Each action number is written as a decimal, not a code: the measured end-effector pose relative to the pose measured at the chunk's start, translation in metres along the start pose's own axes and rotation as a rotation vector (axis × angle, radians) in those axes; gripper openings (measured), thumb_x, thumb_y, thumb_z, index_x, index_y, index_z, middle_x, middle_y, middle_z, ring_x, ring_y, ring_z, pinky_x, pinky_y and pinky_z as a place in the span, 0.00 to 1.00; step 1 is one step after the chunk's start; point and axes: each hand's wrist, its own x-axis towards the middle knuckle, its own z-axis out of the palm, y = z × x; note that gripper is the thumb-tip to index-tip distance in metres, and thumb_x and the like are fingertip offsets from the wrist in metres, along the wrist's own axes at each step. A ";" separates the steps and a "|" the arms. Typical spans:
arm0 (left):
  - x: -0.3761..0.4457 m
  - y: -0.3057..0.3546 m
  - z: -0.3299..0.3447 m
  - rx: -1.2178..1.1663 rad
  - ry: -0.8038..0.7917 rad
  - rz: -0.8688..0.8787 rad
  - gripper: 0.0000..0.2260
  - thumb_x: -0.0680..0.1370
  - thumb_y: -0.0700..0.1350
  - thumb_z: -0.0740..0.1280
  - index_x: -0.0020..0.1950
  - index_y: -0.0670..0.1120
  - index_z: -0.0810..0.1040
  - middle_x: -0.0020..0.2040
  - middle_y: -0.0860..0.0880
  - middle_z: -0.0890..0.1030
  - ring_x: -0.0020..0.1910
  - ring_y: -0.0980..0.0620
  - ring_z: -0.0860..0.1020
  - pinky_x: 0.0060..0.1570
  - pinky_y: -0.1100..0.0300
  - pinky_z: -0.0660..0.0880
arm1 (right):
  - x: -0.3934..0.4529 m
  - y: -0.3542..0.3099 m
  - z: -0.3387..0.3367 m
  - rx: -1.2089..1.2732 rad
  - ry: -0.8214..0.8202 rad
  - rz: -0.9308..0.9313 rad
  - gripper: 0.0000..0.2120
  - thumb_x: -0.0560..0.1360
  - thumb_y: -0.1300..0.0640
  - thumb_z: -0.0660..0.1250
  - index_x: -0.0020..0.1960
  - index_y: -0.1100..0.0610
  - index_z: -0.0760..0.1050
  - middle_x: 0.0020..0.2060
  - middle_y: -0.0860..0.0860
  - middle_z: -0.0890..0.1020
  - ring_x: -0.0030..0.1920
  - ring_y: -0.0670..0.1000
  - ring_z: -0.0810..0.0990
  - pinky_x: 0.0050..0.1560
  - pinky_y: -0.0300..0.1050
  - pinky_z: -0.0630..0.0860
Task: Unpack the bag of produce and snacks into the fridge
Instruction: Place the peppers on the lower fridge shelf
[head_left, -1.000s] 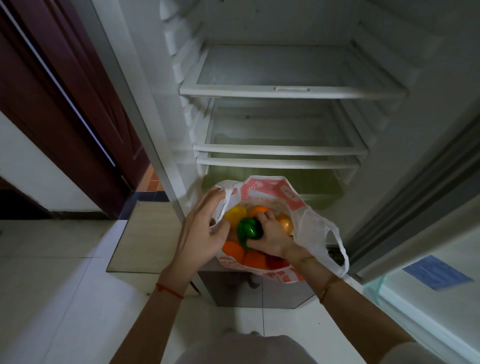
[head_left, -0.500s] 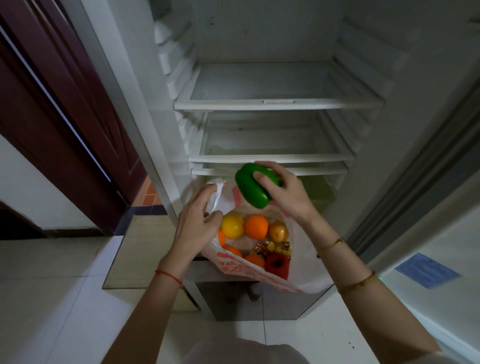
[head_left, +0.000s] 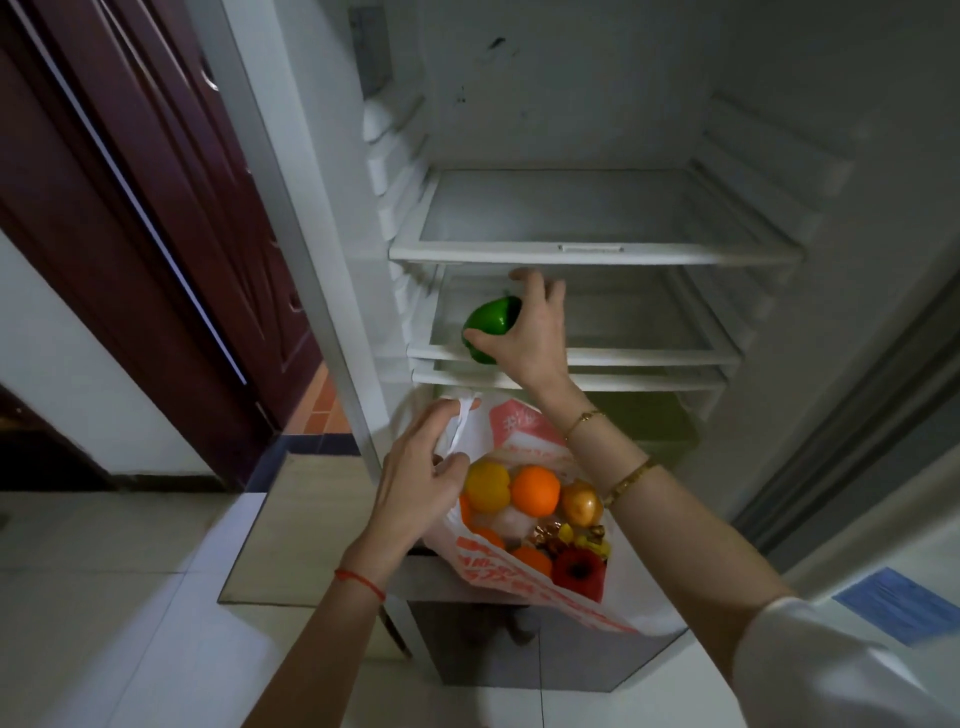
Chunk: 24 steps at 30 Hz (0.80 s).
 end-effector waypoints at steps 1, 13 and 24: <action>0.000 0.001 -0.001 -0.001 0.002 0.006 0.26 0.75 0.36 0.64 0.64 0.64 0.70 0.62 0.60 0.77 0.32 0.48 0.78 0.33 0.54 0.79 | 0.004 -0.001 0.005 0.018 0.013 0.006 0.38 0.63 0.56 0.81 0.66 0.58 0.65 0.63 0.54 0.66 0.61 0.51 0.70 0.67 0.46 0.72; 0.007 -0.003 -0.006 -0.013 0.012 0.032 0.24 0.74 0.41 0.62 0.67 0.62 0.70 0.60 0.76 0.69 0.52 0.61 0.77 0.47 0.55 0.80 | 0.043 0.007 0.048 0.089 -0.010 0.009 0.37 0.60 0.51 0.83 0.61 0.58 0.66 0.58 0.55 0.74 0.60 0.55 0.73 0.62 0.52 0.75; 0.006 -0.006 -0.006 -0.023 0.002 0.044 0.22 0.74 0.42 0.62 0.66 0.60 0.69 0.58 0.79 0.67 0.48 0.64 0.73 0.48 0.49 0.80 | 0.046 0.012 0.068 0.094 -0.023 -0.038 0.45 0.61 0.56 0.82 0.69 0.60 0.60 0.64 0.56 0.71 0.65 0.56 0.70 0.68 0.52 0.71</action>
